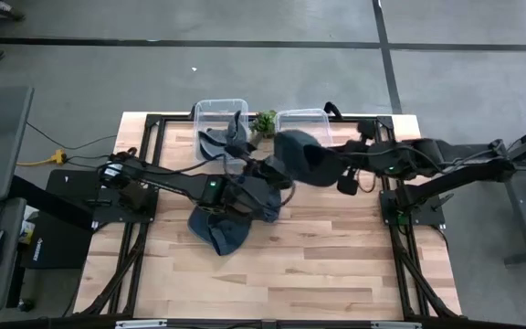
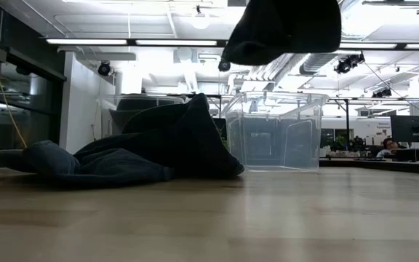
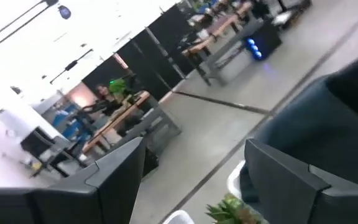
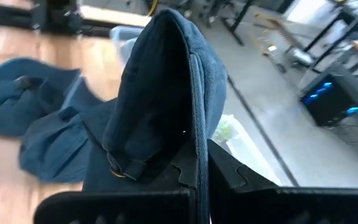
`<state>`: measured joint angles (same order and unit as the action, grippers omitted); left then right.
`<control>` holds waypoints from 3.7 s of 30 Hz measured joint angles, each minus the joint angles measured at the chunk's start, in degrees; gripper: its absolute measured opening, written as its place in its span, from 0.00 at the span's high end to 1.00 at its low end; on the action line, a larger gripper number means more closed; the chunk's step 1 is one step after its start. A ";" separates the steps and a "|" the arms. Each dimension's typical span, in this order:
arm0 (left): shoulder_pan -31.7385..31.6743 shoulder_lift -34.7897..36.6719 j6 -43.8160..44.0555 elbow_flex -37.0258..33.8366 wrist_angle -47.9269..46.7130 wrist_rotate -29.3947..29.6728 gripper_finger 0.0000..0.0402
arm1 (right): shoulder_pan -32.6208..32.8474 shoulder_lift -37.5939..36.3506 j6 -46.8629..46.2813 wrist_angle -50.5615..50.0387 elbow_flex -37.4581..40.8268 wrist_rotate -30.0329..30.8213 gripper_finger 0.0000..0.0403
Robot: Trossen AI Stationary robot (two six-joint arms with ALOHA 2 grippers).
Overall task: Pick & Place hat
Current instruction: Put the bottom blue cap into the right transparent bin
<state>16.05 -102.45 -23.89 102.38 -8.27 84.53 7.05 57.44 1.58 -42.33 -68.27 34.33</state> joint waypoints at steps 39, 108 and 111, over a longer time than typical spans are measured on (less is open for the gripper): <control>-22.14 0.80 33.66 -16.51 15.78 -72.93 0.32 | 0.07 -29.73 19.93 27.20 18.62 14.42 1.00; -23.16 -2.63 39.10 -24.34 49.69 -75.36 0.99 | 0.11 -18.55 31.91 63.72 29.81 7.28 0.86; -23.16 -2.63 40.25 -24.34 48.48 -74.91 0.99 | 0.10 -18.55 33.72 61.35 29.15 7.37 0.81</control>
<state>-7.11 -105.08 16.37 78.04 40.21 9.62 7.15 38.89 35.30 19.02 -39.12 41.70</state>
